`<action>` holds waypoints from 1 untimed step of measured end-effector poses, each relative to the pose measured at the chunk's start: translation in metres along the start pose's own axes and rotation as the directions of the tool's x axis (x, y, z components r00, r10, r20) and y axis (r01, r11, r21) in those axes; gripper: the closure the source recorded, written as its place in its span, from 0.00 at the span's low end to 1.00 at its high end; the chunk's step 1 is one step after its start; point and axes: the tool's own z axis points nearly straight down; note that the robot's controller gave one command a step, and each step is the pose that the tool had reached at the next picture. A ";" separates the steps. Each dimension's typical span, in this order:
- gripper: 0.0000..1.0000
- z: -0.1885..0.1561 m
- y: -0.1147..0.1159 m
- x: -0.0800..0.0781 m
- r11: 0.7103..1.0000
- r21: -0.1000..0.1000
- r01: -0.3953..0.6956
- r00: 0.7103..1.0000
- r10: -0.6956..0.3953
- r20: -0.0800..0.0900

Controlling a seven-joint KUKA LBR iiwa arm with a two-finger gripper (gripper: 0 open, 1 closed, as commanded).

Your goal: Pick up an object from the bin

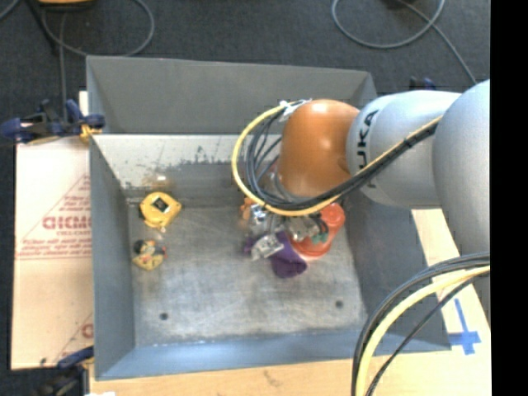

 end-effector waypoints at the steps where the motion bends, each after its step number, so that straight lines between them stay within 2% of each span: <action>1: 1.00 0.000 0.000 0.000 1.000 0.000 -0.001 1.000 0.001 0.001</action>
Offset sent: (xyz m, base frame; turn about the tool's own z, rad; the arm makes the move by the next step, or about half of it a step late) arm -0.0121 0.0081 0.1637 0.0388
